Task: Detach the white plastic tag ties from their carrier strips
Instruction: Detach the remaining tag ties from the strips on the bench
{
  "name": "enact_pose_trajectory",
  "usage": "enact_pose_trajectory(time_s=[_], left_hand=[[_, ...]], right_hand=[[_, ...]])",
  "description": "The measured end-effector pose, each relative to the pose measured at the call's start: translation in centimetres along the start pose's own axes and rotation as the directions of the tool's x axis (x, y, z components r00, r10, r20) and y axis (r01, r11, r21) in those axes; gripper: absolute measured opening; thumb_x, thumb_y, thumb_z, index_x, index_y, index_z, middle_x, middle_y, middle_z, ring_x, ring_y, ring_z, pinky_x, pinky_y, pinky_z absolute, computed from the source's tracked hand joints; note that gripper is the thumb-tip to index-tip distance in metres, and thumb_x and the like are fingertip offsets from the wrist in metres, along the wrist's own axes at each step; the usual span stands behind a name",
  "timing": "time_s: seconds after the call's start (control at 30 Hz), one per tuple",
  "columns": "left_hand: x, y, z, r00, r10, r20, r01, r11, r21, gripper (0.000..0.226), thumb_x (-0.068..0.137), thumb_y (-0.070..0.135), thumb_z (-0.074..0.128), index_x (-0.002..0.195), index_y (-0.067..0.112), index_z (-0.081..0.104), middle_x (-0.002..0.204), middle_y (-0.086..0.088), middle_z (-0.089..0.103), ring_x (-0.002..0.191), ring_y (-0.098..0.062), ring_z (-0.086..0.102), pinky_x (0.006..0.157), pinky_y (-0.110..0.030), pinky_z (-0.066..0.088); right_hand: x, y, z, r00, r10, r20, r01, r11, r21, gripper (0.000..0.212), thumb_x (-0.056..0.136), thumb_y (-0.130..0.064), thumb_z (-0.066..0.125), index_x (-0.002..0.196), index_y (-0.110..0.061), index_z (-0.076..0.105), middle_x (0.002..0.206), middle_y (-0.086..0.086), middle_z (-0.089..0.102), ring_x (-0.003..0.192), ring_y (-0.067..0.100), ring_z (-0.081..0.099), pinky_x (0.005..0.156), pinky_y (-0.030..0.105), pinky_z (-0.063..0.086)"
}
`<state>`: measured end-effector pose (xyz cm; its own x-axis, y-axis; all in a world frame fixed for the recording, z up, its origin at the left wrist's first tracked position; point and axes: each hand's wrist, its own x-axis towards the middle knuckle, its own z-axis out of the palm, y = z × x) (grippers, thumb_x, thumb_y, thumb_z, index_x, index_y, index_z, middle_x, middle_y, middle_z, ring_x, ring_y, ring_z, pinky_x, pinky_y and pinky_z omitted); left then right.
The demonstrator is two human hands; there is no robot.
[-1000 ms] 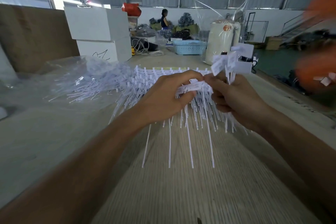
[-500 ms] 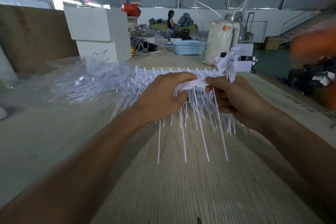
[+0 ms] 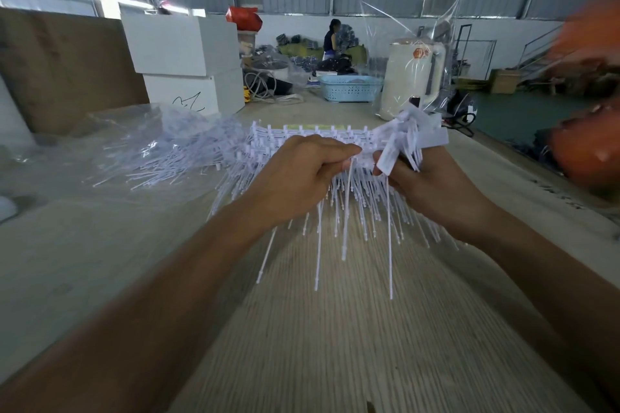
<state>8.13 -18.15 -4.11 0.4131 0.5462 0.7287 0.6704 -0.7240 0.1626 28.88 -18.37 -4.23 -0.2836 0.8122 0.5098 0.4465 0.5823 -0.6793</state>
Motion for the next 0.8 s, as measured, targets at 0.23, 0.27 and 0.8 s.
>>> enact_pose_trajectory(time_s=[0.23, 0.27, 0.8], left_hand=[[-0.13, 0.21, -0.16, 0.999, -0.054, -0.005, 0.054, 0.998, -0.040, 0.028, 0.096, 0.008, 0.061, 0.122, 0.010, 0.071, 0.114, -0.008, 0.073, 0.103, -0.018, 0.069, 0.092, -0.018, 0.044], [-0.09, 0.22, -0.20, 0.998, -0.062, -0.006, 0.062, 0.997, -0.039, 0.028, 0.096, 0.009, 0.061, 0.122, 0.012, 0.071, 0.115, -0.007, 0.073, 0.103, -0.018, 0.069, 0.091, -0.017, 0.043], [0.15, -0.10, -0.23, 0.987, -0.157, 0.040, 0.162, 0.969, -0.185, 0.022, 0.099, 0.015, 0.062, 0.116, 0.014, 0.075, 0.104, -0.004, 0.077, 0.087, -0.005, 0.070, 0.084, -0.022, 0.054]], right_hand=[[-0.01, -0.03, 0.13, 0.999, -0.009, -0.031, 0.008, 0.999, -0.032, 0.035, 0.102, -0.040, 0.053, 0.080, -0.016, 0.066, 0.069, 0.005, 0.064, 0.064, 0.020, 0.058, 0.070, 0.042, 0.047], [-0.02, -0.08, 0.12, 1.000, -0.003, -0.025, 0.002, 0.999, -0.040, 0.040, 0.102, -0.041, 0.053, 0.082, -0.009, 0.067, 0.069, 0.012, 0.064, 0.063, 0.023, 0.056, 0.069, 0.044, 0.047], [-0.08, -0.49, -0.01, 0.998, -0.030, -0.060, 0.025, 0.997, -0.076, 0.038, 0.104, -0.024, 0.055, 0.081, 0.006, 0.059, 0.065, 0.017, 0.056, 0.060, 0.026, 0.051, 0.069, 0.052, 0.047]])
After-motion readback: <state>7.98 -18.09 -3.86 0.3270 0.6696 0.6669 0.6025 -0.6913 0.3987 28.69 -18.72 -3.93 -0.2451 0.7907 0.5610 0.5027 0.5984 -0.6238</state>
